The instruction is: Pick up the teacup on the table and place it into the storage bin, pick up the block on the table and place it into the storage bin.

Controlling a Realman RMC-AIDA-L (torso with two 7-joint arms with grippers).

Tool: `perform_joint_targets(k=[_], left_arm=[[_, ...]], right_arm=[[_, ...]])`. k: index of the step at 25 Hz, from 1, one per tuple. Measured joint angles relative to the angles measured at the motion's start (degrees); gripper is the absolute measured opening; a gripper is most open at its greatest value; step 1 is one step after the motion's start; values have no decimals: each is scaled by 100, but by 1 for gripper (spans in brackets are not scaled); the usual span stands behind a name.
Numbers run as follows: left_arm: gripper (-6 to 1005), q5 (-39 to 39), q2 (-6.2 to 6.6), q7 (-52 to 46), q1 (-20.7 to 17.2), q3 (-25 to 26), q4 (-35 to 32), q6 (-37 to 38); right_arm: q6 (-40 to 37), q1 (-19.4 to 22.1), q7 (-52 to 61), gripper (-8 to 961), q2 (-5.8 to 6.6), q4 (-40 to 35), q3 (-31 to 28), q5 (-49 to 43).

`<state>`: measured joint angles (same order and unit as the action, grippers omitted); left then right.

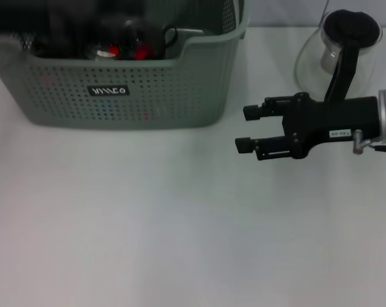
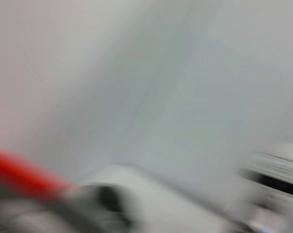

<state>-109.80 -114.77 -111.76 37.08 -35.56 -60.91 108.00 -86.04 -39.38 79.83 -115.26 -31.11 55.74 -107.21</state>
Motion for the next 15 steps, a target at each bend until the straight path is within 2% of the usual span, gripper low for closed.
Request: perform_joint_targets(k=[2, 3, 6, 9, 15], left_arm=[[936, -32, -149, 791, -146, -230, 356, 543], [936, -118, -196, 1073, -206, -362, 513, 589], [936, -426, -292, 1729, -370, -715, 1090, 227], [936, -604, -282, 2211, -436, -794, 1711, -293], [936, -735, -274, 2807, -691, -795, 2001, -1053]], right_arm=[[-85, 0, -77, 766, 6, -1, -36, 0], [-104, -4, -124, 766, -2, 0, -41, -2], [-53, -67, -235, 766, -48, 37, -1, -27], [52, -136, -331, 766, -138, 45, 129, -45], [294, -305, -501, 765, -243, 33, 547, -51]])
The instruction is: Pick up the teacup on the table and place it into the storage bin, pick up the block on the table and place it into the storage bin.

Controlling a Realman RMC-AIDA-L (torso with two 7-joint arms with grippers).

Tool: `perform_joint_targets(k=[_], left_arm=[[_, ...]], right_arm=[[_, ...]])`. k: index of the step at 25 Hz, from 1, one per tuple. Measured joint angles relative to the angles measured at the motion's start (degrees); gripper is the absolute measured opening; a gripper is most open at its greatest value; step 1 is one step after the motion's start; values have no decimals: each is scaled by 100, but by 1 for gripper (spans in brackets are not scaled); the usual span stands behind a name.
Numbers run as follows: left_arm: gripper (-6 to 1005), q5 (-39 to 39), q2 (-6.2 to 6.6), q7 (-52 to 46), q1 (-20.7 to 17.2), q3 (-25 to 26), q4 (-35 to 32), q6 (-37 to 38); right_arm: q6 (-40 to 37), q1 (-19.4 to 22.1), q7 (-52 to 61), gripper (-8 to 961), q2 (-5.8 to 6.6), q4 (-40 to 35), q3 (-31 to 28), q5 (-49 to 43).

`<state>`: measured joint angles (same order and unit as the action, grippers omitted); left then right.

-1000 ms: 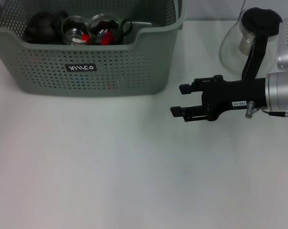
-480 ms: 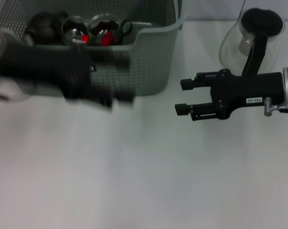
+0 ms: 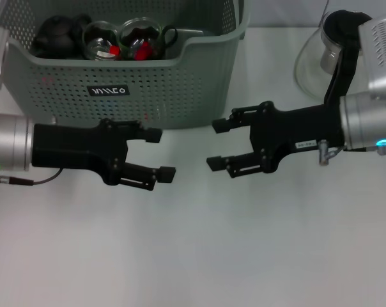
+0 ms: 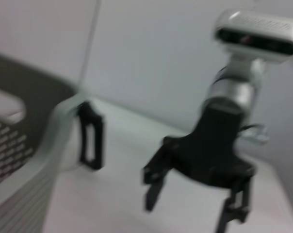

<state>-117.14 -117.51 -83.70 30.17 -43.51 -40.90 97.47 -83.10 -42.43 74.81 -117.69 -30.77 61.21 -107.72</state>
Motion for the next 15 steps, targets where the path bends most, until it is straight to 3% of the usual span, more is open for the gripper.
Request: perform_joint_targets(k=[8, 15], left_arm=[[936, -154, 15, 161, -251, 72, -11, -392], [936, -164, 128, 19, -299, 60, -29, -370]], right_arm=[[48, 12, -111, 765, -6, -23, 310, -4], [22, 111, -125, 768, 67, -25, 303, -9]])
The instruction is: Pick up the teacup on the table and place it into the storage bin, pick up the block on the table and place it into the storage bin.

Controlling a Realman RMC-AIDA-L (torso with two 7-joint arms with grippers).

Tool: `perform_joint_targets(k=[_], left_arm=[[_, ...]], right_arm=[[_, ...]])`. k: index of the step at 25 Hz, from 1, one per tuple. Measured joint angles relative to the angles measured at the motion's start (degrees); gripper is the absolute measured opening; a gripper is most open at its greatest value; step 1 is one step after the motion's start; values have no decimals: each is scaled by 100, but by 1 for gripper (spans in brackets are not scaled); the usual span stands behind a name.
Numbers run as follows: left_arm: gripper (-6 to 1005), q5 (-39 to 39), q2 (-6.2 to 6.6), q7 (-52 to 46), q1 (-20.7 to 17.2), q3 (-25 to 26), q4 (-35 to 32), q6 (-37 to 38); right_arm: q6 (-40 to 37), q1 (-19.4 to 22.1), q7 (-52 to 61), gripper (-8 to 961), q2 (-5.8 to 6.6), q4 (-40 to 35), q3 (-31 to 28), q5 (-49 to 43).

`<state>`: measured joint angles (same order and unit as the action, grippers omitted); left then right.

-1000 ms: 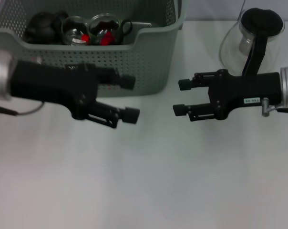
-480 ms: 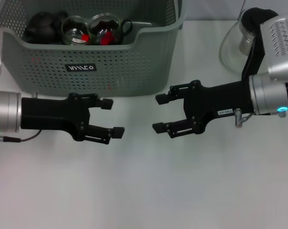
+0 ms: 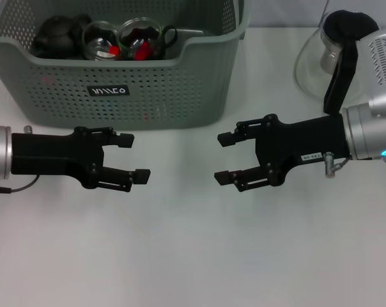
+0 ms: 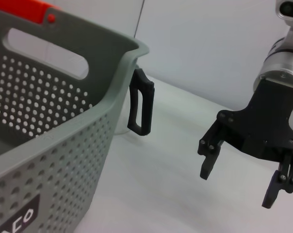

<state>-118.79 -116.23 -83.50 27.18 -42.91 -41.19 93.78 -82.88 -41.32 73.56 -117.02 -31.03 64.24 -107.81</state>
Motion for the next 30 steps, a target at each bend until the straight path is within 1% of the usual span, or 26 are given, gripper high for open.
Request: perform_joint_targets(k=[5, 11, 16, 21, 30], left_arm=[[936, -4, 21, -41, 26, 11, 0, 32], [936, -4, 28, -138, 56, 9, -4, 28], [936, -4, 32, -177, 42, 10, -59, 63], [936, -4, 31, -180, 39, 18, -59, 82], [936, -4, 30, -184, 48, 20, -57, 84]], right_arm=[[16, 71, 9, 771, 35, 0, -82, -3], [31, 80, 48, 774, 40, 0, -155, -3], [39, 80, 37, 842, 39, 0, -175, -3], [76, 80, 14, 932, 46, 0, -175, -3], [223, 63, 3, 932, 6, 0, -141, -4]])
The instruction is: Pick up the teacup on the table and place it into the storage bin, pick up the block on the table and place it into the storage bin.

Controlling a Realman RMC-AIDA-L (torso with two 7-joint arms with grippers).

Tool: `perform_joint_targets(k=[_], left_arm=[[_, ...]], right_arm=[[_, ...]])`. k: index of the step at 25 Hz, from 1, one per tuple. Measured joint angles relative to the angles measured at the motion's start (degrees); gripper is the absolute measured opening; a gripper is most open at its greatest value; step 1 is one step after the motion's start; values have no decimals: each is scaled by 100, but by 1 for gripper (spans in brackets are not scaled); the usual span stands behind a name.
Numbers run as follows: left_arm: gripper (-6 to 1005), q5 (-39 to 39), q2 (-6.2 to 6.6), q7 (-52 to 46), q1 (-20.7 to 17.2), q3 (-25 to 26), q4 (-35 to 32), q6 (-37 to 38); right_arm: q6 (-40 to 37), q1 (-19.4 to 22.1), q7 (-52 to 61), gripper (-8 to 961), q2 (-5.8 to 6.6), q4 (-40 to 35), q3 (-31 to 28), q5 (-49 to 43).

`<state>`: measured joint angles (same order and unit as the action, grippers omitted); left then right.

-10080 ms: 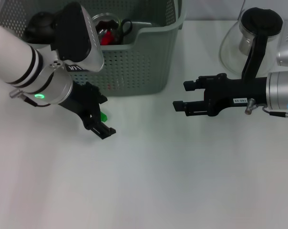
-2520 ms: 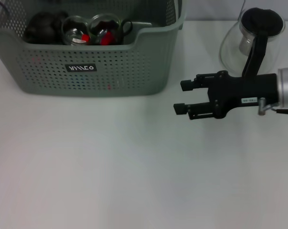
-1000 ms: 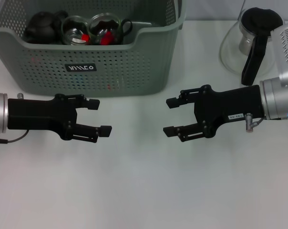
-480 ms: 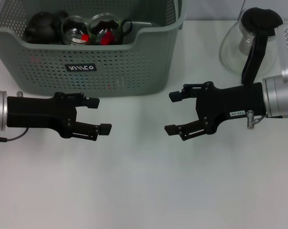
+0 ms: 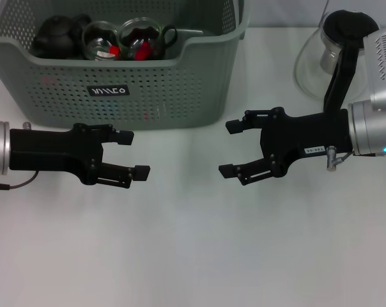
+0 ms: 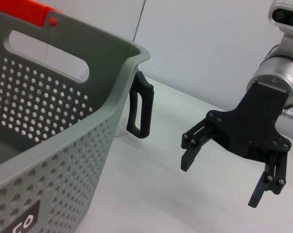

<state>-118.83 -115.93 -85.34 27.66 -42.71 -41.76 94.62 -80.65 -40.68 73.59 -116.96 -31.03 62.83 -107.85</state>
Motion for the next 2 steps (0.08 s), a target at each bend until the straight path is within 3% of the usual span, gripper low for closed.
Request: perform_joint_targets(k=[2], left_arm=[[936, 0, 0, 0, 1, 0, 1, -6]], right_arm=[[2, 0, -2, 932, -2, 0, 0, 0]])
